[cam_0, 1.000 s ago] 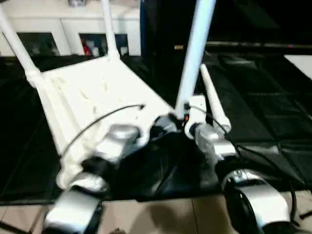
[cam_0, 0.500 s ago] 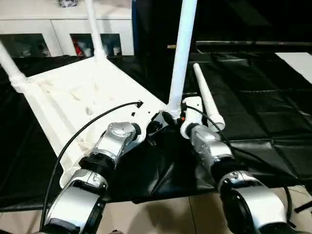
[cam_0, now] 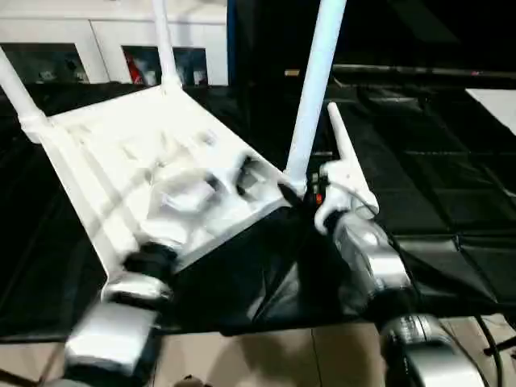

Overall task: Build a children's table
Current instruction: Rotate leg to tighten

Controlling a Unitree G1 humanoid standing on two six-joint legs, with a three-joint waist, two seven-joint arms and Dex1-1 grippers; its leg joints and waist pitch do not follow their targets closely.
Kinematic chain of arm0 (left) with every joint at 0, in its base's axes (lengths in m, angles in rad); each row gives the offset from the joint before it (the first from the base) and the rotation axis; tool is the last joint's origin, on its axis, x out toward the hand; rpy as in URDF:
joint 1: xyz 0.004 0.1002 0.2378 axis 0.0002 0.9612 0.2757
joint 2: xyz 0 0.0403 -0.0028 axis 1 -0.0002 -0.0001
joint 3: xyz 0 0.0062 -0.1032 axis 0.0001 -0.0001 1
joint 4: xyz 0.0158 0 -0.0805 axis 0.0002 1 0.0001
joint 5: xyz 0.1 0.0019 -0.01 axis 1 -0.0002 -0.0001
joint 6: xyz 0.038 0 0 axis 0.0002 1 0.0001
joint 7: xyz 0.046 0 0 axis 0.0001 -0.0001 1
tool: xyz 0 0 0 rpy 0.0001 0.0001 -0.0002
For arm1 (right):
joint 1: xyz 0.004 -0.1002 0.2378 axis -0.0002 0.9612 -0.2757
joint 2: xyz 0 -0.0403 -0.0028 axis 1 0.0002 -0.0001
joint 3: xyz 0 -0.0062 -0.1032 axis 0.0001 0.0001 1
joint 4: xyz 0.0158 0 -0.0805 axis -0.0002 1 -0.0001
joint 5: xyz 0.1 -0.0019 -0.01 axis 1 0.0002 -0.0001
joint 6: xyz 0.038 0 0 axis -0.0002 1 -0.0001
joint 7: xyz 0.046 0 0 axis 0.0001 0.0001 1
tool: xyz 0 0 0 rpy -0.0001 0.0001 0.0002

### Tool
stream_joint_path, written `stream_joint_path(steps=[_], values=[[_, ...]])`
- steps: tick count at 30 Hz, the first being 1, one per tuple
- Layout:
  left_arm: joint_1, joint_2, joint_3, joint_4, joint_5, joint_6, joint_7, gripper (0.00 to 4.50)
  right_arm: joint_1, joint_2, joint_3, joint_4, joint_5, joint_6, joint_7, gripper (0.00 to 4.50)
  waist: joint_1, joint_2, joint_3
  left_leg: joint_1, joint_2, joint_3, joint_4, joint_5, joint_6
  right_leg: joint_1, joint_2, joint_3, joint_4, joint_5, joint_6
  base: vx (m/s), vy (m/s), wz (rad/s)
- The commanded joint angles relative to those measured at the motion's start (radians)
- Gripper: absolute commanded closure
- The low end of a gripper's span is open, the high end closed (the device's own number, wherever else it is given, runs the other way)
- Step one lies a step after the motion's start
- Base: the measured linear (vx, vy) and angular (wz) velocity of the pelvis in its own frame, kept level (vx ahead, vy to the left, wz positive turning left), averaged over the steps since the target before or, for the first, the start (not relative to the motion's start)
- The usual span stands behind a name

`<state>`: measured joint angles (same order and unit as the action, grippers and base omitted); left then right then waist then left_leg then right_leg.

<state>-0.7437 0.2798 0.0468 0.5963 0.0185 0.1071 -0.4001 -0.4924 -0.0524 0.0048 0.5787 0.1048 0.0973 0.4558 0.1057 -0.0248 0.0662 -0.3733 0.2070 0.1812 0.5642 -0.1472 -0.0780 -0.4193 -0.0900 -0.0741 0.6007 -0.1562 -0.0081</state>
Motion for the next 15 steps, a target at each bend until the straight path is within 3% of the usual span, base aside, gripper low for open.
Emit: stream_joint_path(steps=[1, 2, 4, 5, 6, 7, 8, 9, 10, 11, 12, 14, 15], values=[[0.03, 0.034, 0.055, -0.082, 0.024, 0.046, 0.062, 3.0, 0.016, -0.011, 0.029, -0.066, -0.018, 0.037, 0.022, 0.58, 0.006, -0.004, -0.076, 0.009, 0.023, -0.009, -0.063, -0.265, 0.014, 0.06, -0.05, 0.037, -0.061, -0.247, -0.161, 0.0, 0.0, 0.0], [0.071, 0.068, 0.082, -0.156, 0.049, 0.067, 0.081, 2.75, 0.034, -0.013, 0.033, -0.094, -0.016, 0.062, 0.021, 0.58, 0.006, -0.008, -0.078, 0.011, 0.024, -0.01, -0.064, -0.266, 0.01, 0.059, -0.054, 0.038, -0.06, -0.268, -0.154, 0.0, 0.0, 0.0], [0.141, 0.115, 0.127, -0.265, 0.096, 0.101, 0.121, 2.66, 0.061, -0.016, 0.035, -0.131, -0.014, 0.099, 0.009, 0.58, 0.005, -0.019, -0.072, 0.014, 0.025, -0.006, -0.066, -0.282, 0.006, 0.049, -0.05, 0.039, -0.069, -0.312, -0.142, 0.0, 0.0, 0.0], [0.169, 0.133, 0.144, -0.301, 0.119, 0.109, 0.137, 2.66, 0.069, -0.017, 0.036, -0.139, -0.017, 0.112, 0.002, 0.58, 0.009, -0.012, -0.074, 0.016, 0.028, -0.01, -0.067, -0.284, -0.001, 0.049, -0.053, 0.04, -0.064, -0.308, -0.142, 0.0, 0.0, 0.0], [0.216, 0.161, 0.171, -0.363, 0.158, 0.13, 0.171, 2.66, 0.087, -0.018, 0.04, -0.162, -0.021, 0.138, -0.012, 0.58, 0.007, -0.036, -0.07, 0.014, 0.029, -0.008, -0.071, -0.295, -0.006, 0.046, -0.048, 0.039, -0.068, -0.308, -0.132, 0.0, 0.0, 0.0], [0.26, 0.179, 0.199, -0.418, 0.182, 0.159, 0.181, 2.83, 0.096, -0.016, 0.044, -0.168, -0.024, 0.158, -0.022, 0.58, 0.012, -0.037, -0.069, 0.013, 0.028, -0.01, -0.072, -0.296, -0.008, 0.047, -0.05, 0.039, -0.064, -0.316, -0.129, 0.0, 0.0, 0.0], [0.271, 0.182, 0.208, -0.434, 0.187, 0.17, 0.183, 2.95, 0.098, -0.015, 0.045, -0.168, -0.025, 0.162, -0.024, 0.77, 0.012, -0.022, -0.069, 0.018, 0.028, -0.011, -0.076, -0.312, -0.019, 0.041, -0.049, 0.042, -0.067, -0.32, -0.125, 0.0, 0.0, 0.0], [0.293, 0.188, 0.224, -0.463, 0.196, 0.189, 0.187, 2.94, 0.101, -0.012, 0.047, -0.168, -0.026, 0.169, -0.028, 0.88, 0.012, -0.038, -0.069, 0.022, 0.029, -0.01, -0.075, -0.323, -0.024, 0.038, -0.049, 0.04, -0.07, -0.324, -0.124, 0.0, 0.0, 0.0], [0.353, 0.2, 0.275, -0.545, 0.215, 0.277, 0.19, 2.96, 0.096, 0.0, 0.053, -0.141, -0.034, 0.181, -0.042, 0.95, 0.015, -0.028, -0.068, 0.027, 0.031, -0.013, -0.076, -0.351, -0.041, 0.034, -0.047, 0.041, -0.067, -0.31, -0.131, 0.0, 0.0, 0.0], [0.356, 0.201, 0.277, -0.549, 0.216, 0.282, 0.19, 3.06, 0.095, 0.001, 0.054, -0.139, -0.035, 0.182, -0.043, 0.98, 0.011, -0.041, -0.065, 0.021, 0.03, -0.016, -0.08, -0.368, -0.049, 0.037, -0.046, 0.04, -0.065, -0.3, -0.133, 0.0, 0.0, 0.0], [0.389, 0.214, 0.297, -0.584, 0.223, 0.328, 0.196, 3.2, 0.087, 0.007, 0.063, -0.118, -0.045, 0.194, -0.052, 1.08, 0.014, -0.047, -0.065, 0.026, 0.028, -0.014, -0.079, -0.389, -0.051, 0.032, -0.045, 0.039, -0.069, -0.318, -0.129, 0.0, 0.0, 0.0], [0.441, 0.239, 0.301, -0.618, 0.222, 0.385, 0.19, 3.33, 0.074, 0.015, 0.078, -0.091, -0.054, 0.204, -0.061, 1.21, 0.015, -0.054, -0.06, 0.023, 0.024, -0.02, -0.081, -0.44, -0.055, 0.03, -0.049, 0.041, -0.072, -0.37, -0.118, 0.0, 0.0, 0.0], [0.469, 0.251, 0.296, -0.627, 0.221, 0.412, 0.176, 3.4, 0.062, 0.021, 0.082, -0.069, -0.056, 0.201, -0.065, 1.32, 0.018, -0.05, -0.062, 0.029, 0.024, -0.02, -0.08, -0.455, -0.059, 0.026, -0.05, 0.041, -0.074, -0.383, -0.114, 0.0, 0.0, 0.0]])
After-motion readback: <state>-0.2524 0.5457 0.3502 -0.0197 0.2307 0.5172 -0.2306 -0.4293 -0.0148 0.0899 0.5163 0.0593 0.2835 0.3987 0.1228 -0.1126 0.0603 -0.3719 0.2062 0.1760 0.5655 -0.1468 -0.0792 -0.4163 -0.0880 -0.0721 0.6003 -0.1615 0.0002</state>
